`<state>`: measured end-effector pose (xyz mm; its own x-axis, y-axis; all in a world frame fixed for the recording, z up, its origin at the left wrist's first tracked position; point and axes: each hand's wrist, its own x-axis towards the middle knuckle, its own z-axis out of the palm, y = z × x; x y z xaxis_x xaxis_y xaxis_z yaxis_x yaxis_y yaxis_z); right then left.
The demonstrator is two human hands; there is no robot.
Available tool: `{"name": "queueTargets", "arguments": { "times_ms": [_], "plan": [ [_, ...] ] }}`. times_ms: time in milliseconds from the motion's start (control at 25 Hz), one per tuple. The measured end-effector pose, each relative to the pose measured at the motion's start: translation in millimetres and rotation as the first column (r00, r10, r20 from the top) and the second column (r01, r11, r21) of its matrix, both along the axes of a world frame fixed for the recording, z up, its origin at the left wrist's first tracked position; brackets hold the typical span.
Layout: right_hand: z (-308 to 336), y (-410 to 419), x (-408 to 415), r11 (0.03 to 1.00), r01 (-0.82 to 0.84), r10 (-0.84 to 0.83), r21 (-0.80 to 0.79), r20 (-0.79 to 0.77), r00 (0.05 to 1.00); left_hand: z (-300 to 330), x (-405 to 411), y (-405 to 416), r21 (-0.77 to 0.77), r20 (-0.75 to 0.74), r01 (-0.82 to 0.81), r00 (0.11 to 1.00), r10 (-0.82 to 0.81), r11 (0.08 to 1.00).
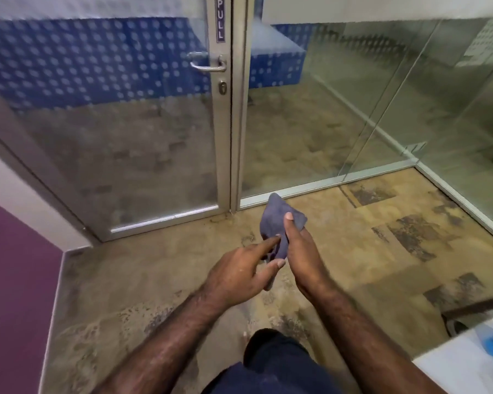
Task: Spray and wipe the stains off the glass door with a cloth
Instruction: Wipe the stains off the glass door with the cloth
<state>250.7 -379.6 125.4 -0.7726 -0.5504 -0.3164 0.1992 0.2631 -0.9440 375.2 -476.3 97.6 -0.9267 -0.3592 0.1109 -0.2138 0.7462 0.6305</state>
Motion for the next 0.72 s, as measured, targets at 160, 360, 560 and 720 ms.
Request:
{"name": "queueTargets", "arguments": {
  "times_ms": [160, 360, 560, 720],
  "plan": [
    [5, -55, 10, 0.985, -0.140, 0.117, -0.098, -0.212, 0.970, -6, 26, -52, 0.102, -0.035, -0.138, 0.989, 0.142, 0.985],
    [-15, -145, 10, 0.972, -0.227, 0.216, -0.062, -0.144, 0.966, -14, 50, -142, 0.043, -0.064, -0.324, 0.943, 0.326, 0.945],
    [-10, -248, 7, 0.973, -0.231, 0.231, -0.024, 0.019, 0.973, -9, 59, -248, -0.032, -0.070, -0.424, 0.904, 0.421, 0.905],
    [18, -322, 3, 0.936, -0.340, 0.304, -0.090, -0.283, 0.910, 16, 57, -326, -0.099, -0.129, -0.465, 0.883, 0.452, 0.880]
  ]
}}
